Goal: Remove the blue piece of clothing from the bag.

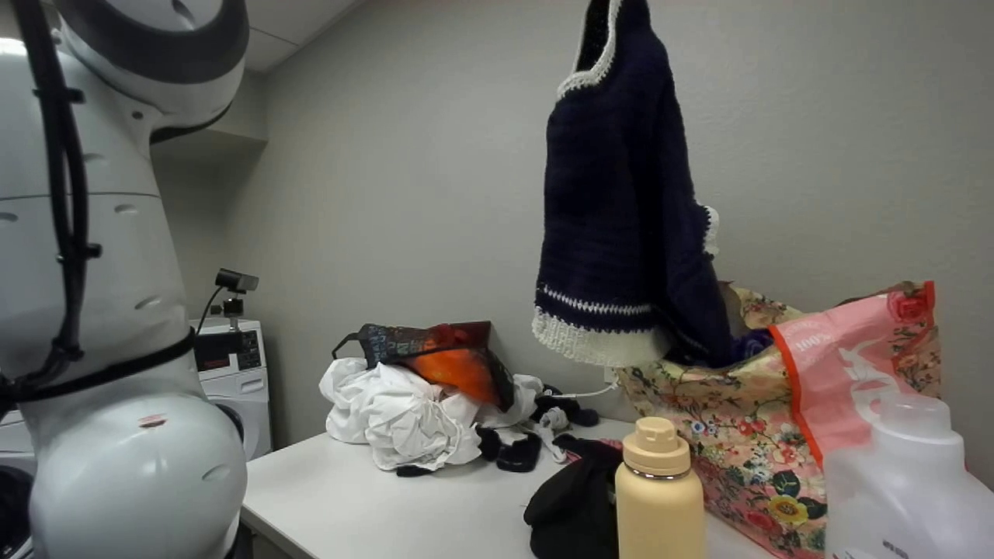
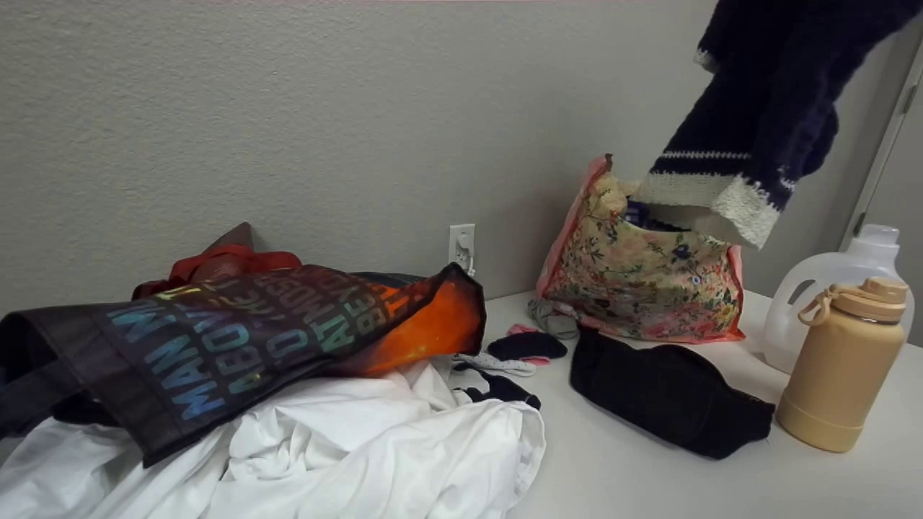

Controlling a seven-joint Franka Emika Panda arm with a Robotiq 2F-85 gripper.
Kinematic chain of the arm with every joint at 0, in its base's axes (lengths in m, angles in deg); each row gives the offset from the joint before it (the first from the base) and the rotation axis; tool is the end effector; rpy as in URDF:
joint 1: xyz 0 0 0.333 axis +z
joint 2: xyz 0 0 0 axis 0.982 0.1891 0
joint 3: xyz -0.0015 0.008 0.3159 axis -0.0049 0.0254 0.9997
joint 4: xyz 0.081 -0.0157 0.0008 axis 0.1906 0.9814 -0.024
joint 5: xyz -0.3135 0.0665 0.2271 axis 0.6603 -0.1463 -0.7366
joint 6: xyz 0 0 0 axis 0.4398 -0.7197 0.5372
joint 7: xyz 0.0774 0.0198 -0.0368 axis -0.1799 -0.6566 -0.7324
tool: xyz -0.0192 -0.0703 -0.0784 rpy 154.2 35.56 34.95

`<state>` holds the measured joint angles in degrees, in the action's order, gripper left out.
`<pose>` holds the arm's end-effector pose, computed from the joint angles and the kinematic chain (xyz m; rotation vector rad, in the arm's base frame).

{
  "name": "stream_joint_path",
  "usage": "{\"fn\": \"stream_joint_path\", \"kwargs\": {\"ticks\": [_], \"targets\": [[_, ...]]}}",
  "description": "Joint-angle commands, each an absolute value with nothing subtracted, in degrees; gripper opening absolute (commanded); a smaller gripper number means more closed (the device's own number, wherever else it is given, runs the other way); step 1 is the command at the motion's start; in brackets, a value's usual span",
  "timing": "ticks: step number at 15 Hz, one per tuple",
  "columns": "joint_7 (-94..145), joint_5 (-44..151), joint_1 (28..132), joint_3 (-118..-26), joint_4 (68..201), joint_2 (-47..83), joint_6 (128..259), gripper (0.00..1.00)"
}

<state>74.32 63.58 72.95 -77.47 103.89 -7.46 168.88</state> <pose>0.4033 -0.1442 0.9707 -2.1455 1.5563 -1.4546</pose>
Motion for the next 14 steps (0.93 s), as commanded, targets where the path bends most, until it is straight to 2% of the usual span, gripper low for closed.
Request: {"fn": "stream_joint_path", "kwargs": {"ticks": [1, 9, 14], "targets": [[68.51, 59.63, 73.66, -78.02, 94.25, -4.85, 160.37, 0.05], [54.10, 59.58, 77.53, -74.53, 87.20, -4.47, 140.58, 0.06], [47.59, 58.78, 81.80, -70.12, 93.94, -6.37, 133.92, 0.06]]}}
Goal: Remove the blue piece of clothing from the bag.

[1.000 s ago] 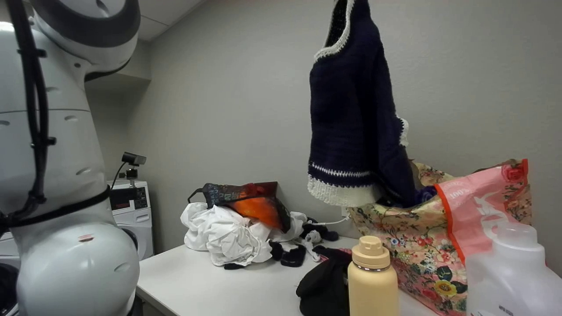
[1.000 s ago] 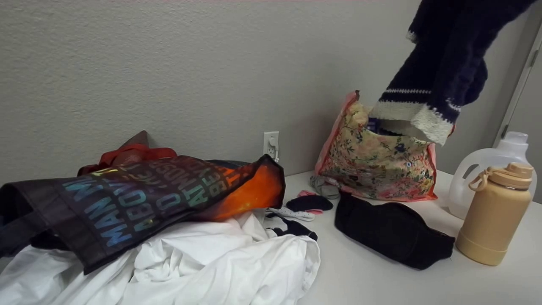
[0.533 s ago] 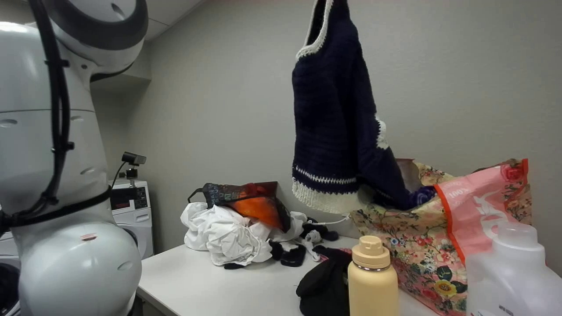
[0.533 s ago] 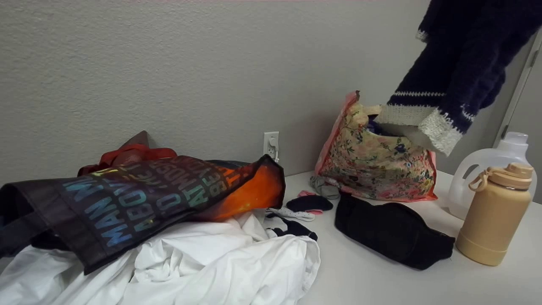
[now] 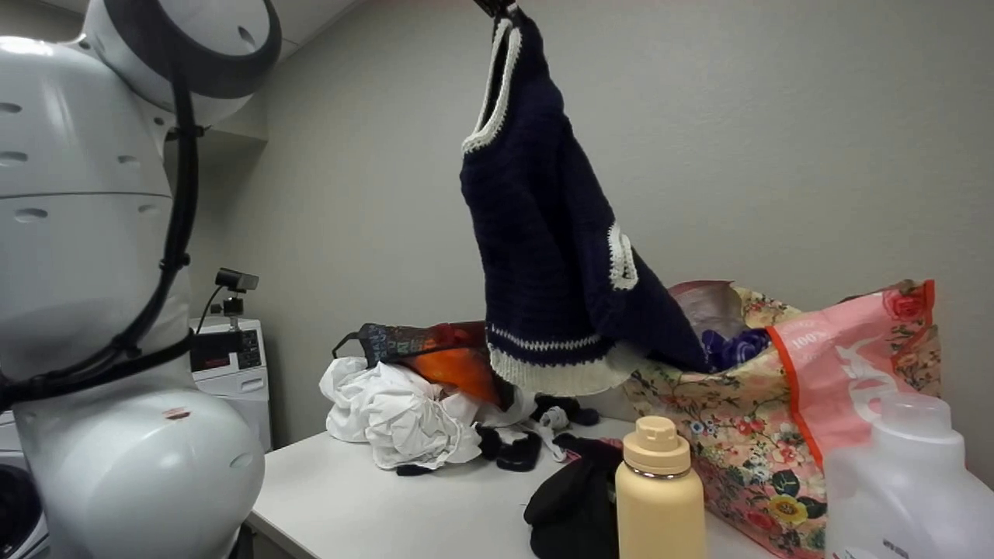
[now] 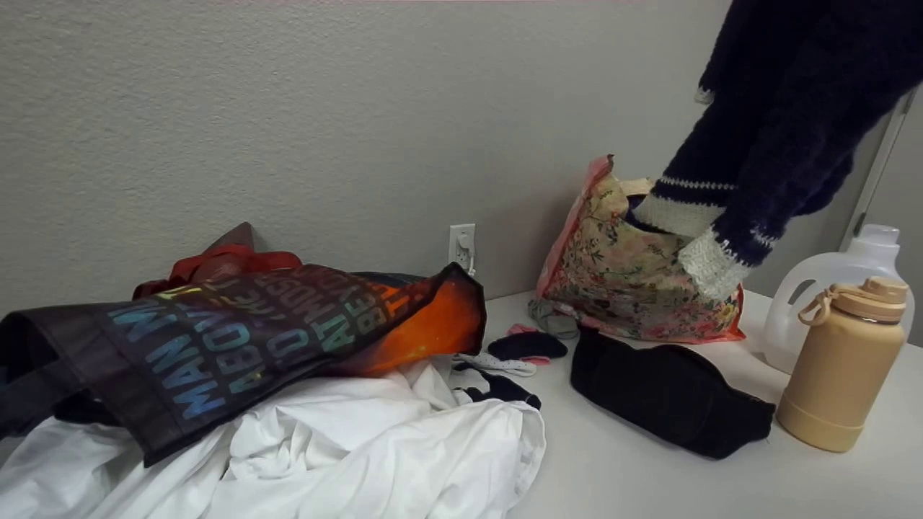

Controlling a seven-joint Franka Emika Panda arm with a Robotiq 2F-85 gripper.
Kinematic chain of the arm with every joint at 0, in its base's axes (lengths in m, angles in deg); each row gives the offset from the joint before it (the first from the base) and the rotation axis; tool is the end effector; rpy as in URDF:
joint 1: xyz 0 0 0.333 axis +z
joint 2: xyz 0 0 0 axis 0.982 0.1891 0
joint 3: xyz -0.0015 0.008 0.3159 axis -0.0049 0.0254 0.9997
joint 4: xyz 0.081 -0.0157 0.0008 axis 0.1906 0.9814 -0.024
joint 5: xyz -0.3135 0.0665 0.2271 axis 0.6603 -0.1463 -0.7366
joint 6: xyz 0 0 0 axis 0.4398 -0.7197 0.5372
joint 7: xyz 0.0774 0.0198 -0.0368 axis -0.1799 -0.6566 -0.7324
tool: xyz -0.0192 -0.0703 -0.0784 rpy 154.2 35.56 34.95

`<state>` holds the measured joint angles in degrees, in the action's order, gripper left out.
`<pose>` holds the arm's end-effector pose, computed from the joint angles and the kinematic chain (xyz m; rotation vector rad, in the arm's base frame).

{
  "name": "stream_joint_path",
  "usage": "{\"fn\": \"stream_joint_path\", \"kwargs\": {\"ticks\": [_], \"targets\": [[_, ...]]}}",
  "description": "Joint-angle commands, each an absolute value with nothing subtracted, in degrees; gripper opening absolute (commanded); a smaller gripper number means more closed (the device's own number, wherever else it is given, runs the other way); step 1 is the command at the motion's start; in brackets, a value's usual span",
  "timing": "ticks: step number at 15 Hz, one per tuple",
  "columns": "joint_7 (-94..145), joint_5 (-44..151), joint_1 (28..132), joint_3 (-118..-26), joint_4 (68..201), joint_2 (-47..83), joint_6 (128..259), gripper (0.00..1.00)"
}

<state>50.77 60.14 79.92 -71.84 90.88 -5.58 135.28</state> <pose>0.3680 -0.0443 0.9606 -2.8229 0.9770 -0.9513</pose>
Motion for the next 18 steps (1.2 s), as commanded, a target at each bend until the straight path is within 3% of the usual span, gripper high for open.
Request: {"fn": "stream_joint_path", "kwargs": {"ticks": [1, 10, 18], "targets": [[46.96, 57.57, 82.68, -69.61, 97.00, -6.80, 134.72, 0.06], [49.56, 64.02, 86.48, -64.92, 128.03, -9.22, 149.56, 0.06], [51.30, 55.96, 83.87, -64.28, 153.69, -8.91, 157.13, 0.06]]}}
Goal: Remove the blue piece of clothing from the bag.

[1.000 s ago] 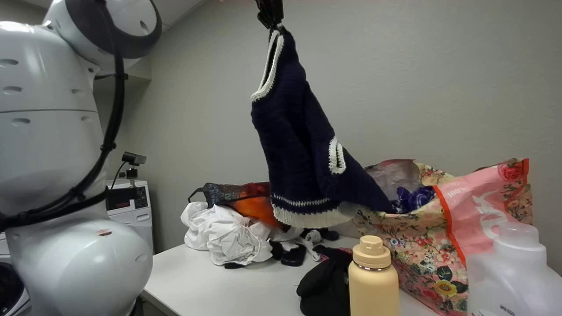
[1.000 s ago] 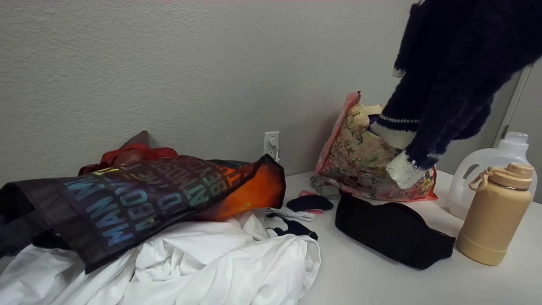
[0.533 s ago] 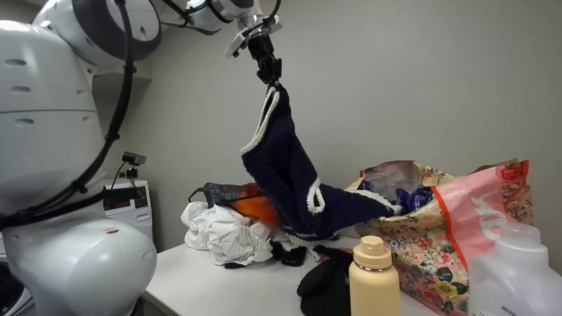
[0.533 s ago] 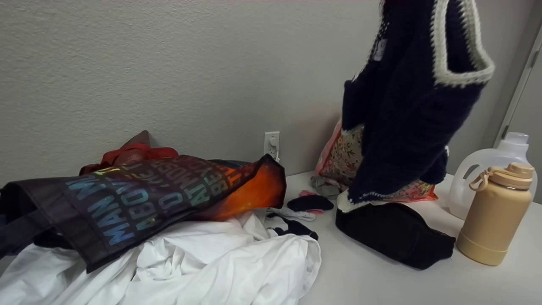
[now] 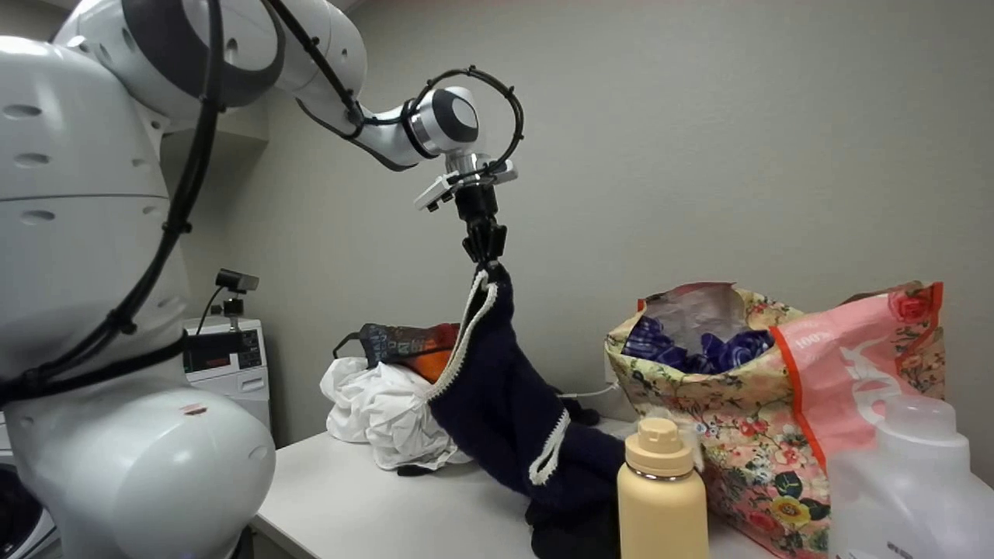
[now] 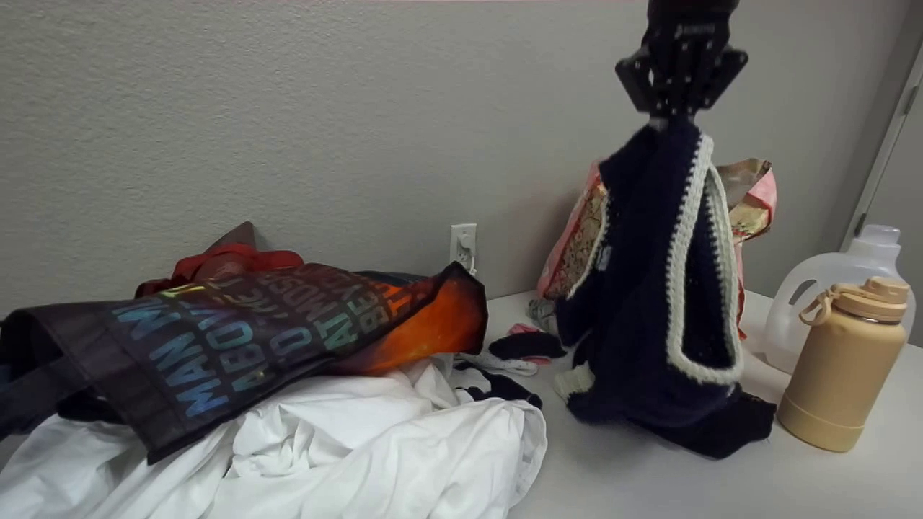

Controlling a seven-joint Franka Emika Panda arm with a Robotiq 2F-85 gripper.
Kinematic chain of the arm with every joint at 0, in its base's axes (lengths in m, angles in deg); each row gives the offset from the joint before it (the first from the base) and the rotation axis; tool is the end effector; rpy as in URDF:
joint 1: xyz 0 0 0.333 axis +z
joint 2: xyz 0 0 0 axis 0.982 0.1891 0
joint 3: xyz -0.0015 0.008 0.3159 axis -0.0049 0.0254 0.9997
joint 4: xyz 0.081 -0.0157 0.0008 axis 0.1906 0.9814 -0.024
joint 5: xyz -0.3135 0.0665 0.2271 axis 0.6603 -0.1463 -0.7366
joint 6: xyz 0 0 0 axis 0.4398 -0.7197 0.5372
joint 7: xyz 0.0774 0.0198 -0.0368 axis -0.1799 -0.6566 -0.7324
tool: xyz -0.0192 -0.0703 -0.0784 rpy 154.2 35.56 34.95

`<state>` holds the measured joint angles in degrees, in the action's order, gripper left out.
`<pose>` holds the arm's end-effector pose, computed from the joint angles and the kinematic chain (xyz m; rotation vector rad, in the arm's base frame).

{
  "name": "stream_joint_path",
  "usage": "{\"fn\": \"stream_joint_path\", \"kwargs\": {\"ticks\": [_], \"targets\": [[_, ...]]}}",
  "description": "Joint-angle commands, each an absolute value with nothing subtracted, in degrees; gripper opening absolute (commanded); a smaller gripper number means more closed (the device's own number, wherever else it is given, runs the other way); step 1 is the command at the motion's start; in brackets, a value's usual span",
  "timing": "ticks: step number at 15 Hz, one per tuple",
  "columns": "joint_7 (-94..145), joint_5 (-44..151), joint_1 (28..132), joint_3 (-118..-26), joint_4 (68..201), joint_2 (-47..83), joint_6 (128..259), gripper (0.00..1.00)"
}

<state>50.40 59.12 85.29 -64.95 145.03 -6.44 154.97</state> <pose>0.5131 0.0717 0.6008 2.9547 -0.5067 0.1018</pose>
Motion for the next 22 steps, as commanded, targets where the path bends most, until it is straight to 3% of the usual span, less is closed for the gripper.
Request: {"fn": "stream_joint_path", "kwargs": {"ticks": [1, 6, 13, 20, 21, 22], "targets": [[51.06, 54.62, 83.78, -64.27, 155.79, -8.60, 156.95, 0.06], [51.91, 49.98, 83.54, -63.95, 164.36, -7.97, 158.78, 0.06], [60.73, 51.77, 83.05, -63.37, 176.50, -8.50, 181.13, 0.06], [66.65, 53.85, 81.79, -63.35, 182.15, -7.03, 192.69, 0.08], [67.62, 54.12, 81.56, -63.39, 182.12, -6.83, 193.74, 0.12], [68.28, 54.20, 81.38, -63.43, 182.08, -6.68, 194.62, 0.33]]}}
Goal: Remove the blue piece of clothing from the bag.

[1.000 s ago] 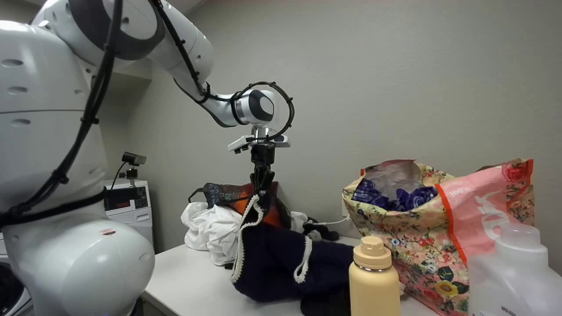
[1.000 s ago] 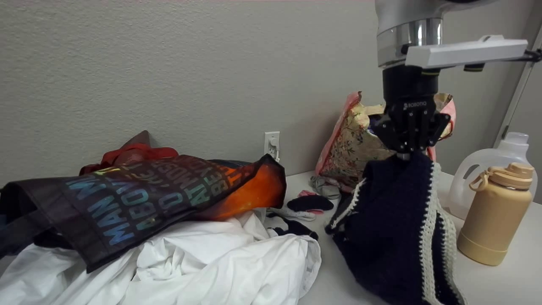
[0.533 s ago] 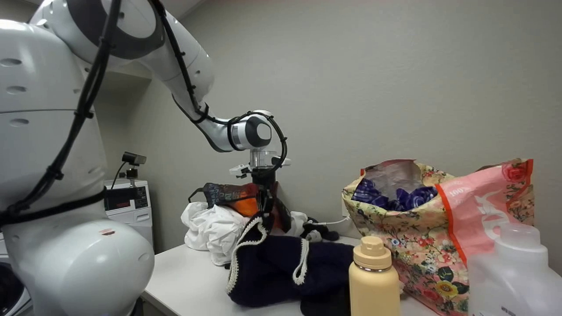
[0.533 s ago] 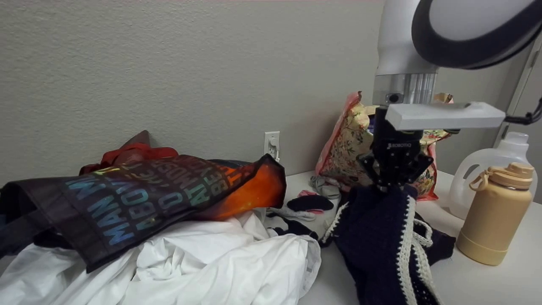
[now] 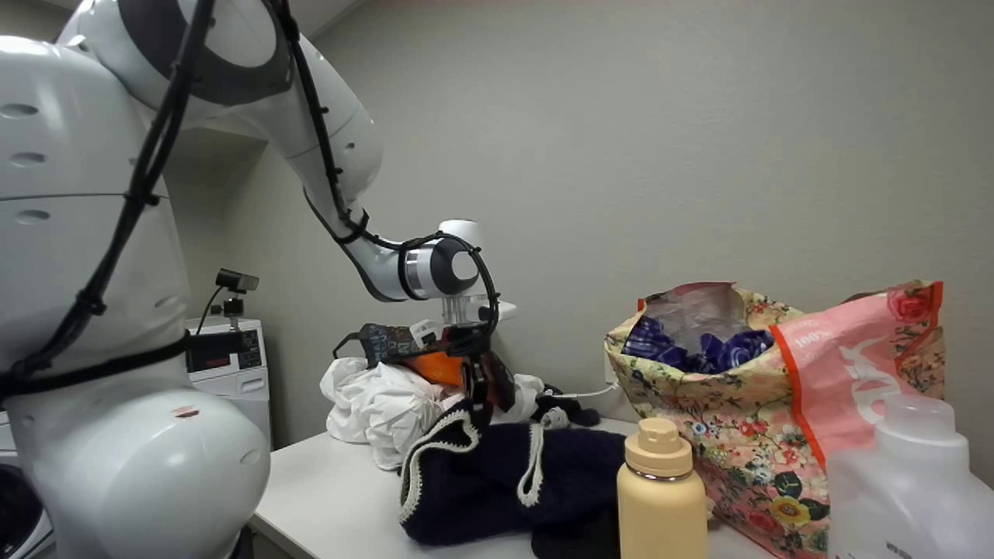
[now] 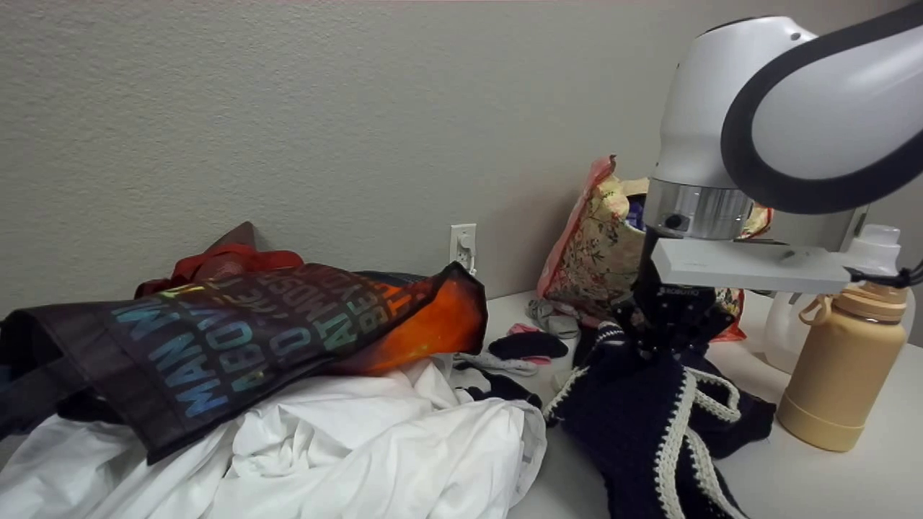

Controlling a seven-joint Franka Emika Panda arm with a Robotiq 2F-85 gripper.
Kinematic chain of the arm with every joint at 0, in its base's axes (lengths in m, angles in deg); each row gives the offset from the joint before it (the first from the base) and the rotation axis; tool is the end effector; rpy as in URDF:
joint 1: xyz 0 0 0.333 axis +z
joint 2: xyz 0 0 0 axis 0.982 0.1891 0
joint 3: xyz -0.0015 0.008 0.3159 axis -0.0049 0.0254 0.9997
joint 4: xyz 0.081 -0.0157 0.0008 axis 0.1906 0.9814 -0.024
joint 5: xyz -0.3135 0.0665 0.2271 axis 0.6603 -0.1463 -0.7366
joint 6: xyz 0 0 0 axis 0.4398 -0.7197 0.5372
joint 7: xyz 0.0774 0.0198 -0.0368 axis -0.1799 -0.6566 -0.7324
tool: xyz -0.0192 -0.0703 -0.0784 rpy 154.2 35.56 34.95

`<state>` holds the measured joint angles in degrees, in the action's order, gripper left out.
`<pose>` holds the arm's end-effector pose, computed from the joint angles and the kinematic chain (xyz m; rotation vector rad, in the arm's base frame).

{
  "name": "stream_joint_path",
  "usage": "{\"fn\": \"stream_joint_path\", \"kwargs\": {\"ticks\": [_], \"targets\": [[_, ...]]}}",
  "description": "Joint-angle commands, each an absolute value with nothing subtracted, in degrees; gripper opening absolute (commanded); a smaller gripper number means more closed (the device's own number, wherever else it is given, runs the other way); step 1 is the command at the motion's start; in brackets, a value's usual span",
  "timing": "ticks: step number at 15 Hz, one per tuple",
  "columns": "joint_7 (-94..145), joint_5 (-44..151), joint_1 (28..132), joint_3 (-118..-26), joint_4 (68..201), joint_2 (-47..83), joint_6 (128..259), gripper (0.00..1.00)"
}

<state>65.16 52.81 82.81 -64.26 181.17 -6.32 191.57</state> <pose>0.4679 0.0614 0.3602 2.9692 -0.9460 0.0575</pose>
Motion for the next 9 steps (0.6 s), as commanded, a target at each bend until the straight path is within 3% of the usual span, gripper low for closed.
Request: {"fn": "stream_joint_path", "kwargs": {"ticks": [1, 9], "targets": [[68.97, 54.45, 81.18, -63.45, 181.73, -6.56, 195.26, 0.37], [69.33, 55.94, 79.91, -64.11, 174.20, -3.32, 188.76, 0.98]]}}
